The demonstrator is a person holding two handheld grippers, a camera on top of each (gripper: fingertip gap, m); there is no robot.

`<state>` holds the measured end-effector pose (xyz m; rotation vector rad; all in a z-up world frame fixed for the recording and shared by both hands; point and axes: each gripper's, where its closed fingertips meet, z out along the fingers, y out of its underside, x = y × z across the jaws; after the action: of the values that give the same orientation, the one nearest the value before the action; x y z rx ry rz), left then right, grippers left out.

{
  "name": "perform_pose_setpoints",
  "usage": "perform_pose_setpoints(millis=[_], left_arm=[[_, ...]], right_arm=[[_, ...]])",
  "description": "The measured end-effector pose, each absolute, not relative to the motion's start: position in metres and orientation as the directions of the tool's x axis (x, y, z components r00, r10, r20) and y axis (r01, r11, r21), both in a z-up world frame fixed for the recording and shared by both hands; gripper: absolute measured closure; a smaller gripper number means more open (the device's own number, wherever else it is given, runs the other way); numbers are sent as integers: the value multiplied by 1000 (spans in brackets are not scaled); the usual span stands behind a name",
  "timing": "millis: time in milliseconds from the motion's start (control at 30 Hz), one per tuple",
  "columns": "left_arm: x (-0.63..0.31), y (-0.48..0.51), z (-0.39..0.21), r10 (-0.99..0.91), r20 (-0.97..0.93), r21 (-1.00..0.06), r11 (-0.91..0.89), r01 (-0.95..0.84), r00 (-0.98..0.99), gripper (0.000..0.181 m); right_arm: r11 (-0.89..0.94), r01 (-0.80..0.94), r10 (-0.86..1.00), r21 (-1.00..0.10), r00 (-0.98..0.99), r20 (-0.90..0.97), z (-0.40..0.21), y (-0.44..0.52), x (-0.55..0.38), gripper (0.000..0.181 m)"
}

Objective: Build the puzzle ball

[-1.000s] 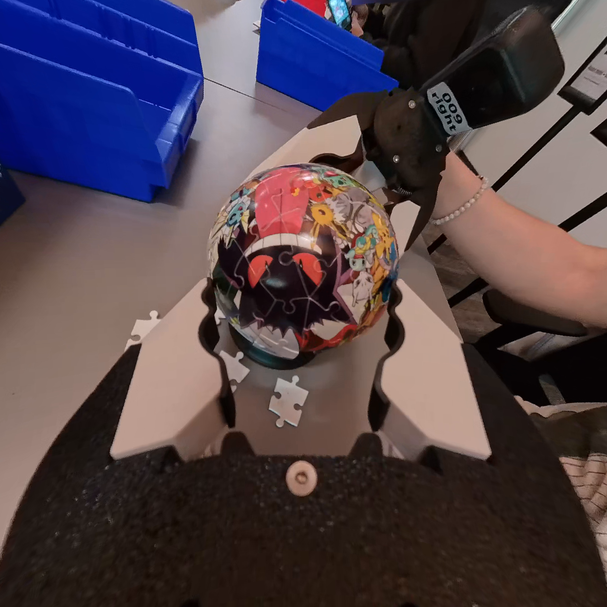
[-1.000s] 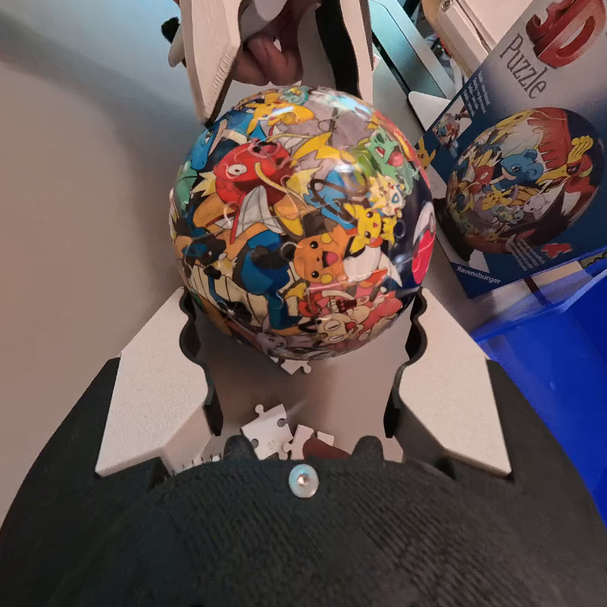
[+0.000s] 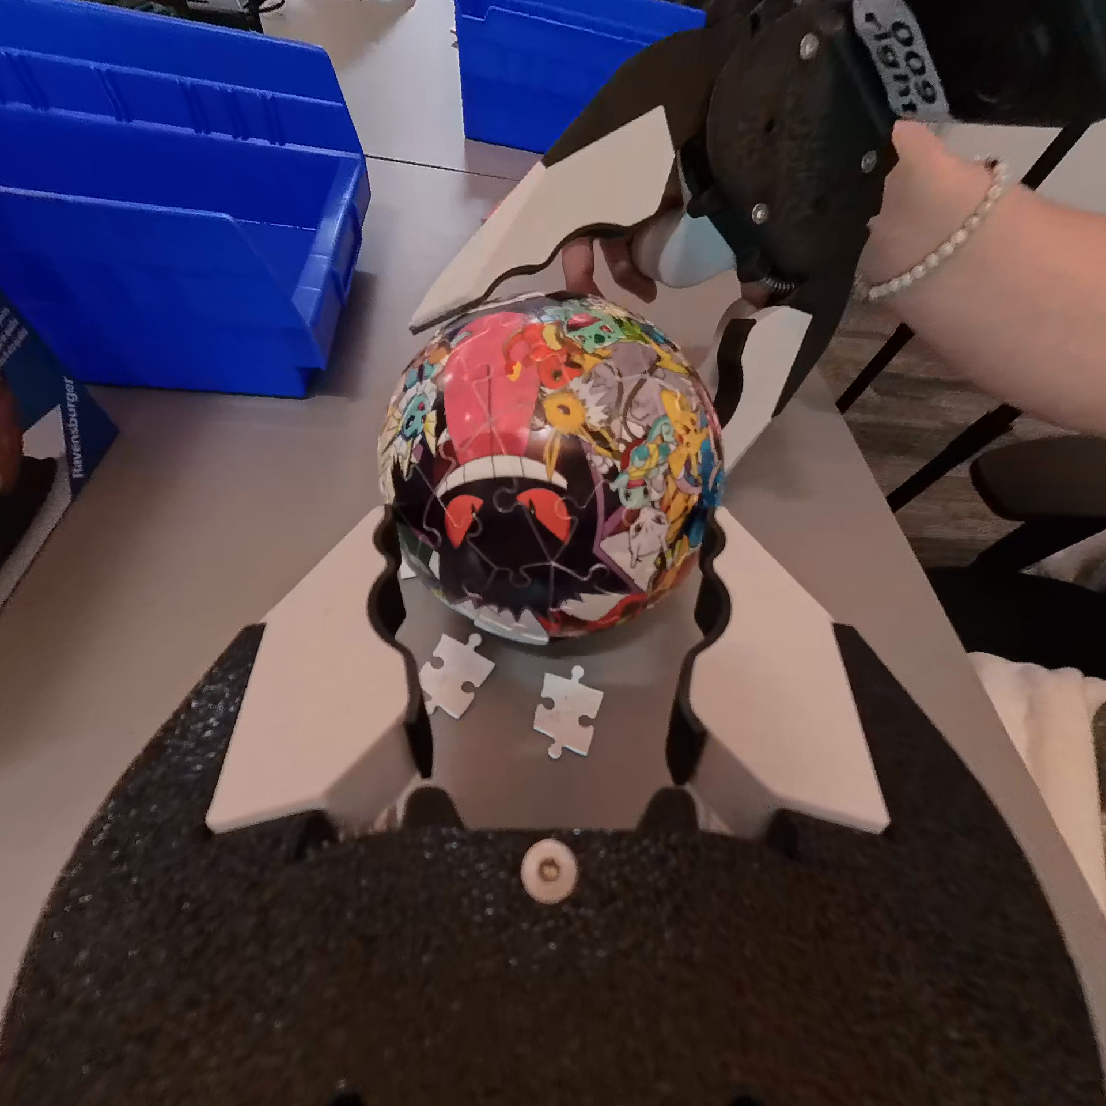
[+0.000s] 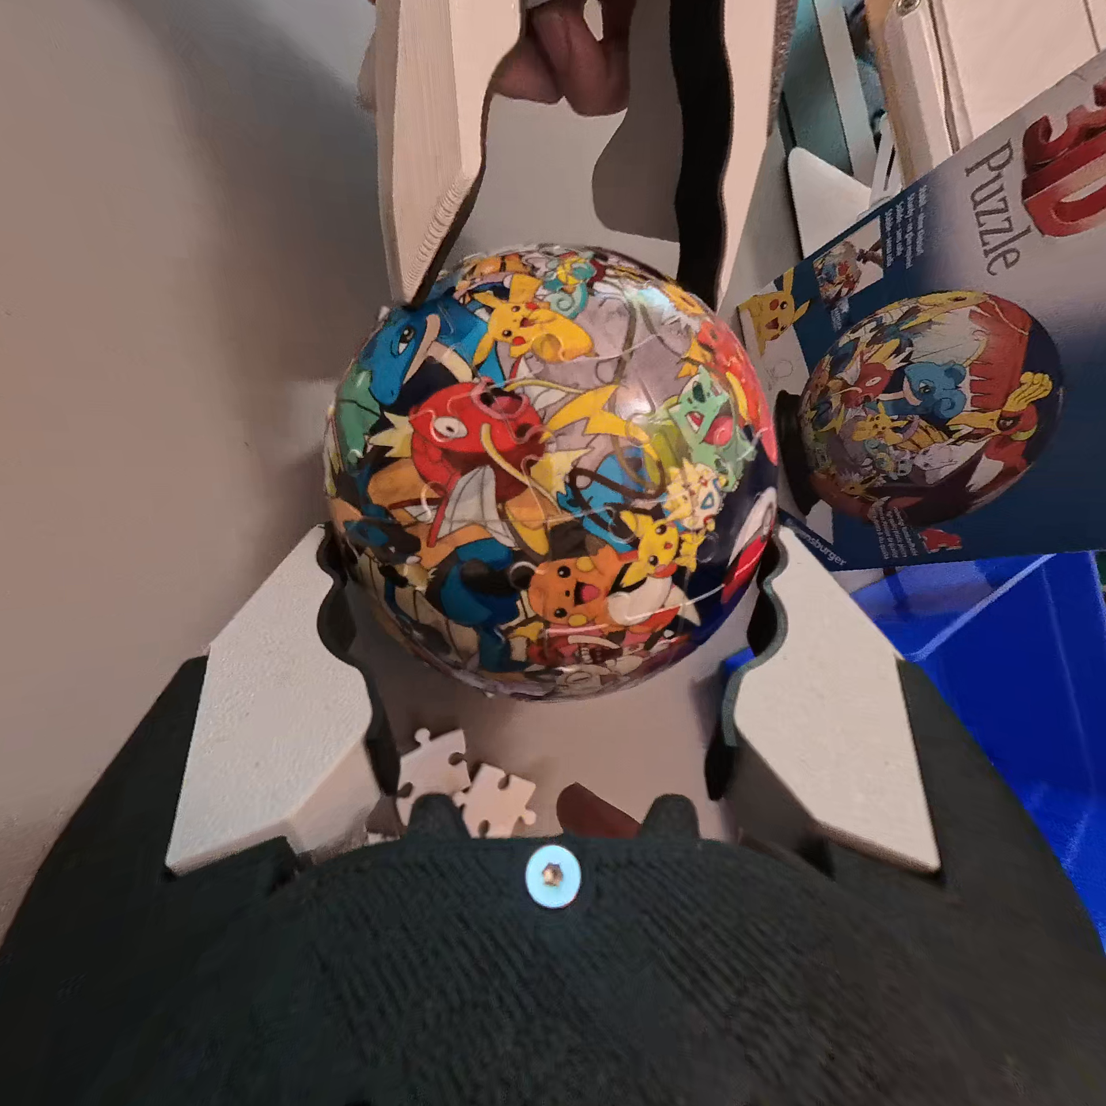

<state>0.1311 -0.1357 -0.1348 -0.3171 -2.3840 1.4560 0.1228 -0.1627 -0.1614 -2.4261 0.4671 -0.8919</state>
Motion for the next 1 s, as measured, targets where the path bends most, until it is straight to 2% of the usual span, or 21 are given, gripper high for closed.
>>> perform_pose_setpoints(millis=[100,267,500,600,767,1000], left_arm=[[132,-136,-138,365,111,-890,450,71,-924,82],[133,-138,-136,371,128,-901,431,48,-920,83],[134,-133,-136,365,102,-907,416,64,-926,88],[136,-132,-137,358,96,-907,416,67,-929,89],[136,-131,-136,351,87,-905,420,74,-932,89],[143,-115,-131,291,55,-915,398,69,-955,91]], right_arm=[[-859,-120,-423,-498,715,556,-161,-165,124,47],[-835,-168,-471,-524,710,524,-162,-165,125,46],[-863,-145,-424,-484,728,538,-143,-158,125,40],[-922,-124,-327,-366,758,565,-144,-157,129,36],[-981,-92,-171,-170,825,539,-156,-156,125,48],[-987,-120,-161,-110,824,543,-157,-160,128,48]])
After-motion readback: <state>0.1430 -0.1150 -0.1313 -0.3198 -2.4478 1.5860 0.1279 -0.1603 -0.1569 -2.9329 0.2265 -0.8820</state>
